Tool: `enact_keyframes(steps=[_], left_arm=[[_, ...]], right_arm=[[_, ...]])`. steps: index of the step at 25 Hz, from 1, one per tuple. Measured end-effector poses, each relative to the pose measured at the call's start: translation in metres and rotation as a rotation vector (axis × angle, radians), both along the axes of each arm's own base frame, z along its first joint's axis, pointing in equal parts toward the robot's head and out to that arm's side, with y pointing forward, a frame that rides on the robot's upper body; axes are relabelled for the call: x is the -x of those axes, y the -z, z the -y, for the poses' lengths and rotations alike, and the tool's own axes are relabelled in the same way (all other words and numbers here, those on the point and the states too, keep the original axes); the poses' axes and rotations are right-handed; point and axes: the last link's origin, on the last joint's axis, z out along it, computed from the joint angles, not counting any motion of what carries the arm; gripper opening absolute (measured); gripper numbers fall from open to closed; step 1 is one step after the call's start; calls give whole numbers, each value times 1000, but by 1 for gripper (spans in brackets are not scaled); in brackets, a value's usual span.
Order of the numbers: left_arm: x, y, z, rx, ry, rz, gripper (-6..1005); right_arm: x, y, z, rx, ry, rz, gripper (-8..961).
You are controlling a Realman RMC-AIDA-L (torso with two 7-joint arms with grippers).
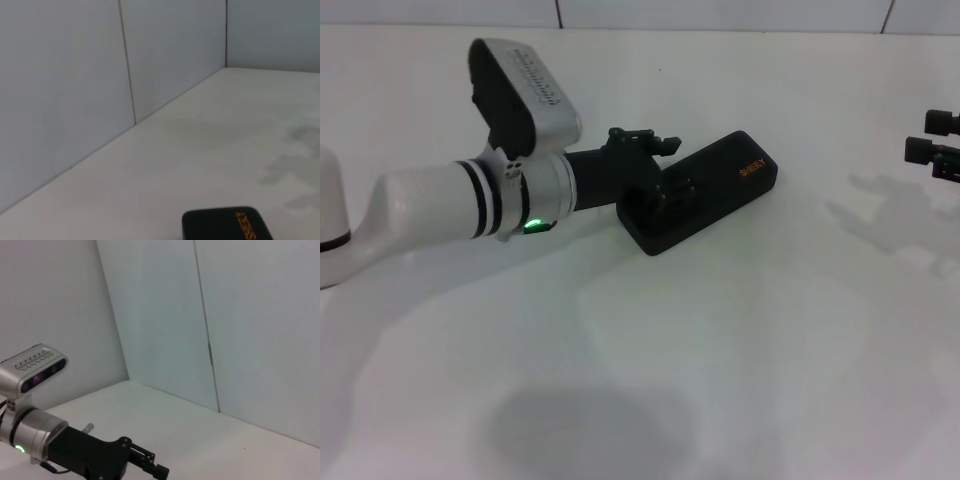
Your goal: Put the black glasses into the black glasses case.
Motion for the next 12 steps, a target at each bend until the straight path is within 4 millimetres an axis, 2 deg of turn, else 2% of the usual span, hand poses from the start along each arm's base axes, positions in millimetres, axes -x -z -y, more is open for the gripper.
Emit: enact_keyframes(steps=[3,6,9,12], left_arm=[[-3,-8,3,-21,13,67,542],[-16,-25,14,-42,82,242,541],[-27,-45,31,-8,194,398,546],[-24,-65,50,24,288,481,563]], right_arm=[[0,1,0,4,-2,0,582],[5,4,3,20,-42,-6,603],[21,10,8,50,-163,-52,624],[46,20,13,117,-331,-103,646]])
